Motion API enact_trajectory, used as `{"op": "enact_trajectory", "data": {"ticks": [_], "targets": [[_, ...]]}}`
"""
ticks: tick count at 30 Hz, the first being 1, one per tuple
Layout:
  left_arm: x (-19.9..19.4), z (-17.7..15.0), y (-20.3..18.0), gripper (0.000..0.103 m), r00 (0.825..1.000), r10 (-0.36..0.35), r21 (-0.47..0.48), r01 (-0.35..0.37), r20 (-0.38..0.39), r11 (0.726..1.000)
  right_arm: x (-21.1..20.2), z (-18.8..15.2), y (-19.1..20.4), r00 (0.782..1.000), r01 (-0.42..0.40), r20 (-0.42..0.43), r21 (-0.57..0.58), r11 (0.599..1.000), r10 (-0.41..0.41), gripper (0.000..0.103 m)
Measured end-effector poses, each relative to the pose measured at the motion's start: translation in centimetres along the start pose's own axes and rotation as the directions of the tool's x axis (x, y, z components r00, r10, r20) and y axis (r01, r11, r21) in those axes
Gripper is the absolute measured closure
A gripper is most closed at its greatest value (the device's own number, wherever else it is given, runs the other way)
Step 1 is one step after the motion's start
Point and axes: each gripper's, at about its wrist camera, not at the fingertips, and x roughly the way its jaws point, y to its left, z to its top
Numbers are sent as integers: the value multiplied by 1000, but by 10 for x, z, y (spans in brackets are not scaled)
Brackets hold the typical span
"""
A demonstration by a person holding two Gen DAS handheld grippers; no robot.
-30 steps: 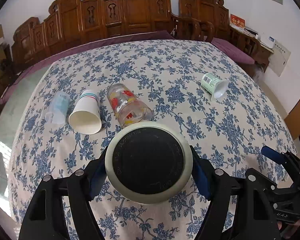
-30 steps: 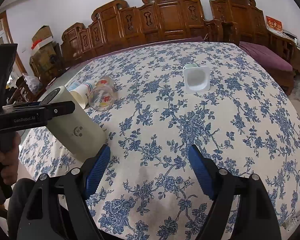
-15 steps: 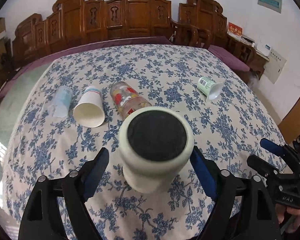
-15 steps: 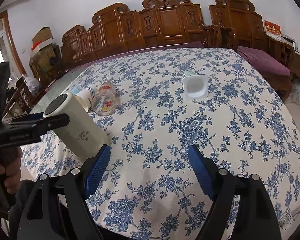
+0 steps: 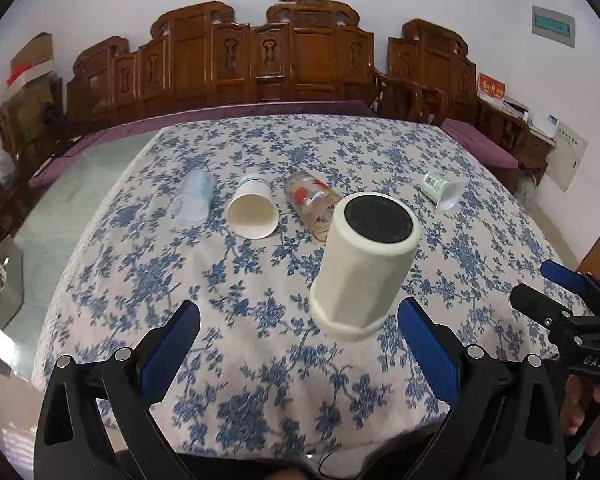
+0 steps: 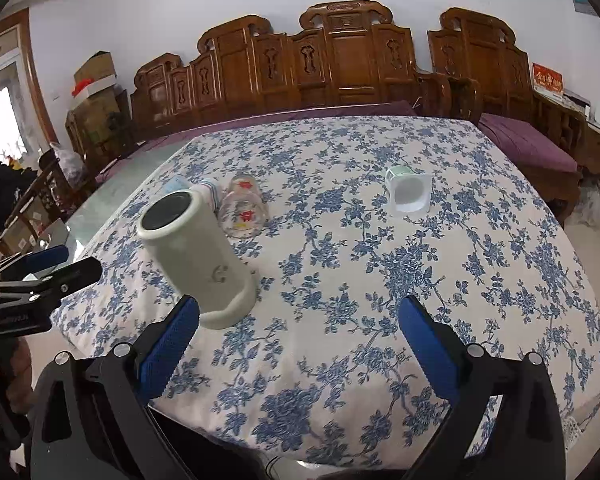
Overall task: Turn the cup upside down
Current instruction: 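Set the cream cup upside down on the tablecloth and open the left gripper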
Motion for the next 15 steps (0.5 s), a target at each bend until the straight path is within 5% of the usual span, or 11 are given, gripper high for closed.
{"op": "enact_trajectory", "data": {"ticks": [15], "targets": [[-87,-22,4,8,984,40,-32,-34,176,999,-77,-6,37,988,12,157,-60,998,-3,3]]}}
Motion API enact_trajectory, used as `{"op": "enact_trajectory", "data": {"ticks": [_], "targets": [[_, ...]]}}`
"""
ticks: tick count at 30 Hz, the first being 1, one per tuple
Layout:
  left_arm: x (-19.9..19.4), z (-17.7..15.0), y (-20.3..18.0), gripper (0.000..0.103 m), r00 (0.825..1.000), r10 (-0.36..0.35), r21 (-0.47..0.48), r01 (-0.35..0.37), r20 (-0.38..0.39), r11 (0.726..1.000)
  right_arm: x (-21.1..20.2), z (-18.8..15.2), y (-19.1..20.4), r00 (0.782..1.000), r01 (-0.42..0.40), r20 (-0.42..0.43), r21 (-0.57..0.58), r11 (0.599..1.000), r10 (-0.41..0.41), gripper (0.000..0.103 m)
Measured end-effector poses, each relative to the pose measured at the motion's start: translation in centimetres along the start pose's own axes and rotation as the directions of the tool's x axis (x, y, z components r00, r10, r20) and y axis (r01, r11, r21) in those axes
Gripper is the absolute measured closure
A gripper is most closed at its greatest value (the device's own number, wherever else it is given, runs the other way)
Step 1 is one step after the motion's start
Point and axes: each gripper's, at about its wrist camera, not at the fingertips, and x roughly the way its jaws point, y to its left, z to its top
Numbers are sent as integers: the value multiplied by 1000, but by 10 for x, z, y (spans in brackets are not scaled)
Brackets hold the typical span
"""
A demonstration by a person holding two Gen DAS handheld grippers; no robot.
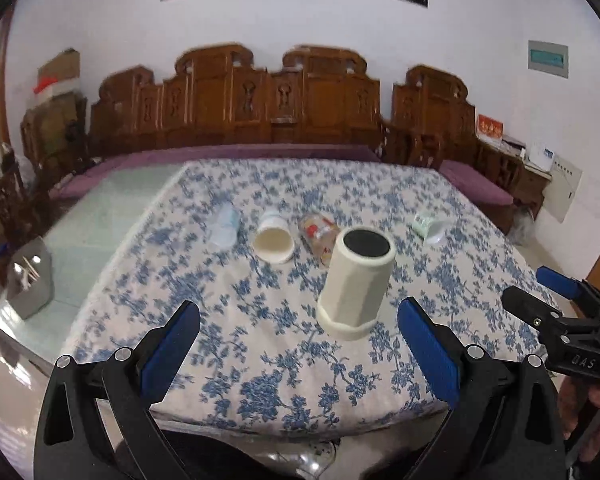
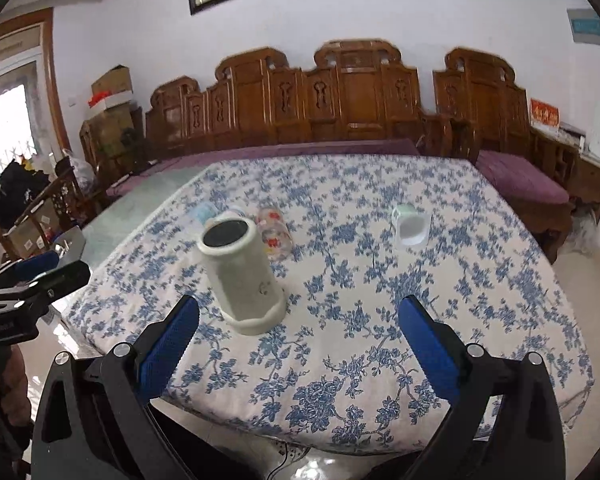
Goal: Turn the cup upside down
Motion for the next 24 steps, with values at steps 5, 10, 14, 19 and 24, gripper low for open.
{"op": "enact_trajectory", "data": {"ticks": [5,10,14,19,24], "targets": [[-39,5,-3,8,996,16,9,-17,88,1000,-40,8,12,996,6,91,-18,1000,-5,3],[-68,9,-6,8,988,20,8,-21,151,1000,-76,15,19,985,28,171,-25,999,-23,3],[-80,11,-8,8,985,17,10,-19,173,1000,-89,19,20,980,31,195,-17,999,-27,3],[-88,10,-9,8,982,17,10,-19,188,1000,-94,19,21,978,38,207,-13,999,-35,3],[-90,10,-8,8,981,19,4,-20,191,1000,-96,19,21,977,40,209,-11,999,-37,3]]}}
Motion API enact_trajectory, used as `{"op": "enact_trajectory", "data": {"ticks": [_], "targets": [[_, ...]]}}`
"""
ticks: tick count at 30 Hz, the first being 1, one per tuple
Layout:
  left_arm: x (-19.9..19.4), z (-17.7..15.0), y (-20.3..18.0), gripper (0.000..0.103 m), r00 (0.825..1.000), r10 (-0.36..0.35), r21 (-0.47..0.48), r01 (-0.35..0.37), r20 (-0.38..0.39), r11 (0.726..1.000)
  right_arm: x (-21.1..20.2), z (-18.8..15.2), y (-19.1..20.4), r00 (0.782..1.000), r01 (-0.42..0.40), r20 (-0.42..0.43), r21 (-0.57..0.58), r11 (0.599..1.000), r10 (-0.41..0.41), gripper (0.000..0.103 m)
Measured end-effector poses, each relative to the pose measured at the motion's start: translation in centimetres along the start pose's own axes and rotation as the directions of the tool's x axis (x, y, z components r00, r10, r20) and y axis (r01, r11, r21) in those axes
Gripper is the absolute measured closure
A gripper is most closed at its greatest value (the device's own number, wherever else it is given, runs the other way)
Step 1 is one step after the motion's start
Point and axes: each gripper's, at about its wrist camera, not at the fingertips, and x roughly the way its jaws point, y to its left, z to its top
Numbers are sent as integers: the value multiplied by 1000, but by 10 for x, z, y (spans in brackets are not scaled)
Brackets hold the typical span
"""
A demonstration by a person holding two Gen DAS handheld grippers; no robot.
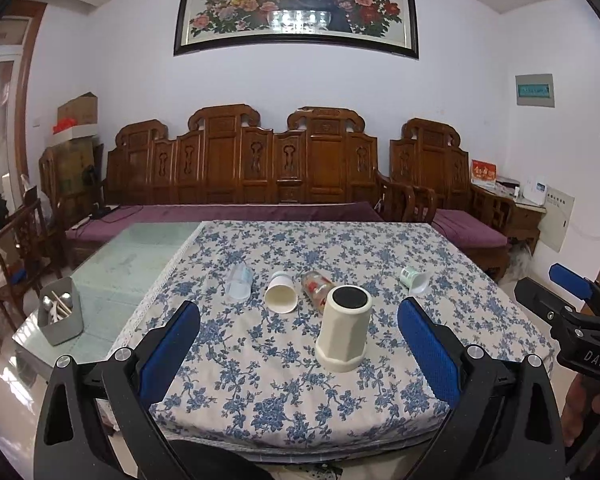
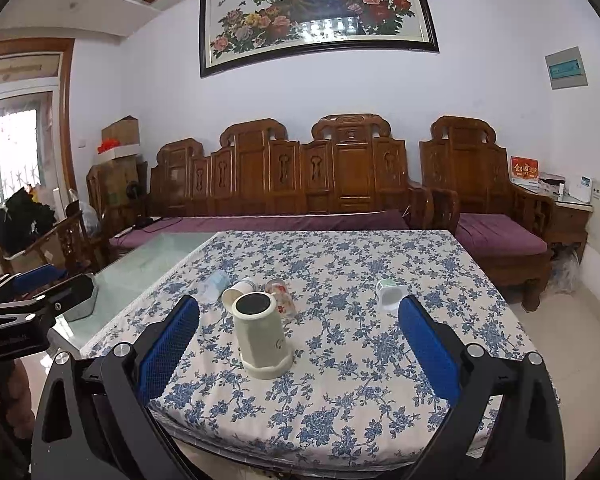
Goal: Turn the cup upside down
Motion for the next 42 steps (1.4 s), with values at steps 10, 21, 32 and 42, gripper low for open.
{"op": "enact_trajectory", "data": {"ticks": [10,21,32,42], "targets": [[-3,0,3,8,1000,6,-11,-6,10,1000,-1,0,2,1000,0,0,-2,1000,0,3],[-3,0,3,8,1000,6,-12,-6,9,1000,-2,1,3,1000,-3,-4,0,1000,3,3],[-6,0,0,8,1000,3,-8,-3,17,1000,-4,1,3,1000,-5,-4,1,1000,5,3],[-7,0,0,8,1000,3,-8,-3,16,1000,-4,1,3,1000,-4,-4,1,1000,4,3]]}}
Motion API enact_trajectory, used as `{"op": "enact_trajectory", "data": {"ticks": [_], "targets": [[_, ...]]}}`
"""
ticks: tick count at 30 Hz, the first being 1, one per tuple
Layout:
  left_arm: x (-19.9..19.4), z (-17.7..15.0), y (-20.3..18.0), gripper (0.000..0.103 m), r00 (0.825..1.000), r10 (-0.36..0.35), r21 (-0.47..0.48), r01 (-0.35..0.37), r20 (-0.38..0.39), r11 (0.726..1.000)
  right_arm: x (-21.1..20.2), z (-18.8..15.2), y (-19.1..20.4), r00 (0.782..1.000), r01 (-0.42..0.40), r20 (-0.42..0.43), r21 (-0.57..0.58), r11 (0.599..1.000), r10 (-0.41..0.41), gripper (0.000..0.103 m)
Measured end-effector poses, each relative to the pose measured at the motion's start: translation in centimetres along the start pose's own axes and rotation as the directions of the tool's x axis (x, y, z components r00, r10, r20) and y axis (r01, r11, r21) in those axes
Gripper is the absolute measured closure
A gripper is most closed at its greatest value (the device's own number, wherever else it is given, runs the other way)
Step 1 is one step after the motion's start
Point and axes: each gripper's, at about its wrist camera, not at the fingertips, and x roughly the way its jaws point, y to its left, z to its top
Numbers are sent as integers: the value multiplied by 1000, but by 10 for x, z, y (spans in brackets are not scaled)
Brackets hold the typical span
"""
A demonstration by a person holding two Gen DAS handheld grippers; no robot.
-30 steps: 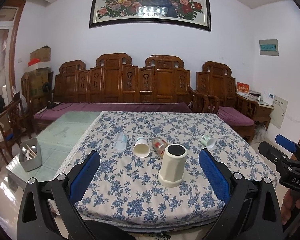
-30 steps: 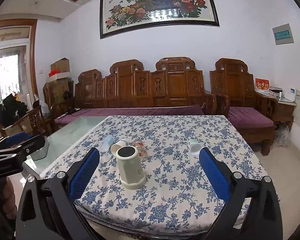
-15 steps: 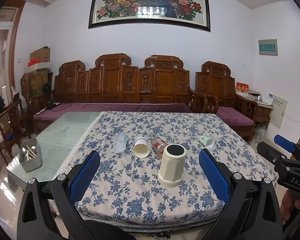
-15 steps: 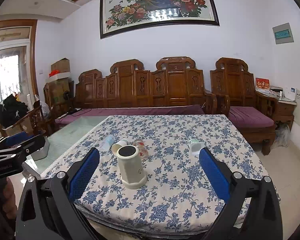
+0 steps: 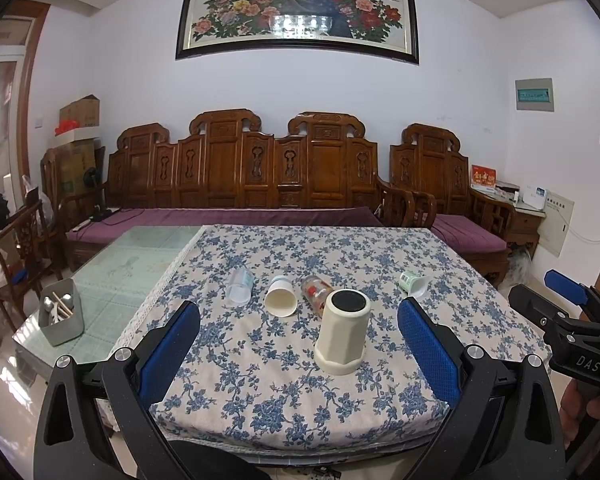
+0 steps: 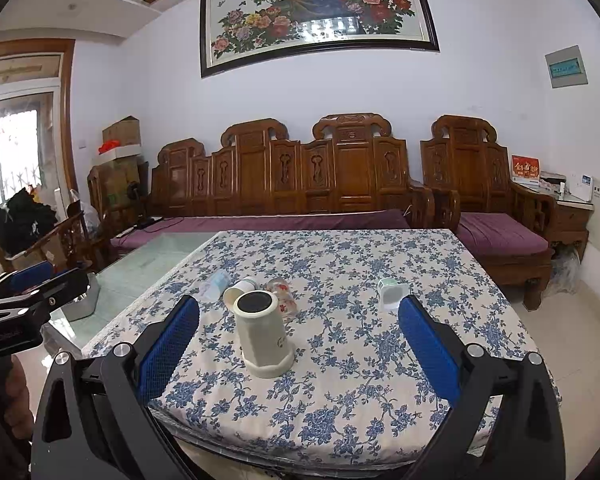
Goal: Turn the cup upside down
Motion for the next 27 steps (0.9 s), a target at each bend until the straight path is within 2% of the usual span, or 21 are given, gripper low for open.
{"op": "enact_trajectory", "data": {"ticks": [27], "targets": [[-1,2,1,8,1000,1,0,-1,2,1000,0,0,3,1000,-1,-1,-1,1000,1,3]]}}
